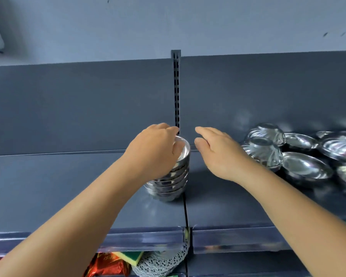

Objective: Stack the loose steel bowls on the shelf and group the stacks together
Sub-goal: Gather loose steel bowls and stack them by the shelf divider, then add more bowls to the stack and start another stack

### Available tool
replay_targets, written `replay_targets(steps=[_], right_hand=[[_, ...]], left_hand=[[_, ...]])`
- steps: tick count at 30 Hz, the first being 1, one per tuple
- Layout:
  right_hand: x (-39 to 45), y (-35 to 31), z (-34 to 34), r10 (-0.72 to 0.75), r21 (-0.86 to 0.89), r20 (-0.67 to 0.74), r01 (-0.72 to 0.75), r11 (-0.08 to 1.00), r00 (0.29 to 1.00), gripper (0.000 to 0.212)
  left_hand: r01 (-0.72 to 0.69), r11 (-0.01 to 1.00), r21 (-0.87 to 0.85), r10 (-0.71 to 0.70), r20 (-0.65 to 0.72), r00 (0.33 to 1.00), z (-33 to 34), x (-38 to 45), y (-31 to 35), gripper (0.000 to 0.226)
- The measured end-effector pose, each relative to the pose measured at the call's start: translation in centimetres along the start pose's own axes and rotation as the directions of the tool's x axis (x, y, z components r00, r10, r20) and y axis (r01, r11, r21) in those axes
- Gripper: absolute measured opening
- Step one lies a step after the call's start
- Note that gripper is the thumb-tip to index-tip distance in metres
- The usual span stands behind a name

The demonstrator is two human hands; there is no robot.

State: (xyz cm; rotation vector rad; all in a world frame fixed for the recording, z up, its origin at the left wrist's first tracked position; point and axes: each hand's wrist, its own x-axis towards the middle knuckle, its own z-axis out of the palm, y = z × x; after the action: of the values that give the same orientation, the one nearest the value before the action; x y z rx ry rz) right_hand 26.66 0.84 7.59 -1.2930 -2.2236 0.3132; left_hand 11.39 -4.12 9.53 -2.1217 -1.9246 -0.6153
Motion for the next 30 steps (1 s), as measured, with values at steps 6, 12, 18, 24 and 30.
replay_targets(steps=[6,12,18,24,30], right_hand=[[-2.1,4.9,-3.7,-0.077,-0.129,-0.080,0.066,0.989,0.994,0.050],[-3.4,11.7,-7.1,0.021,-0.116,-0.042,-0.025,0.993,0.999,0.060],[-3.6,17.2,-8.5,0.086,-0.111,0.039,-0.081,0.991,0.996,0.073],[-2.8,19.5,-8.2,0.104,-0.098,0.139,-0.090,0.991,0.985,0.083],[-2.0,20.3,-7.6,0.099,-0.091,0.219,-0.081,0.993,0.971,0.085]], left_hand=[[-0.127,0.991,0.040,0.122,0.111,0.986,1.3,1.2,6.3,0.043],[-0.088,0.994,-0.069,0.101,0.206,0.973,5.4,3.1,11.7,0.063],[0.004,0.991,-0.137,0.032,0.259,0.965,9.4,5.6,15.2,0.081],[0.145,0.975,-0.167,-0.082,0.338,0.937,11.3,8.3,16.3,0.097],[0.210,0.957,-0.198,-0.114,0.409,0.905,12.8,9.5,16.5,0.112]])
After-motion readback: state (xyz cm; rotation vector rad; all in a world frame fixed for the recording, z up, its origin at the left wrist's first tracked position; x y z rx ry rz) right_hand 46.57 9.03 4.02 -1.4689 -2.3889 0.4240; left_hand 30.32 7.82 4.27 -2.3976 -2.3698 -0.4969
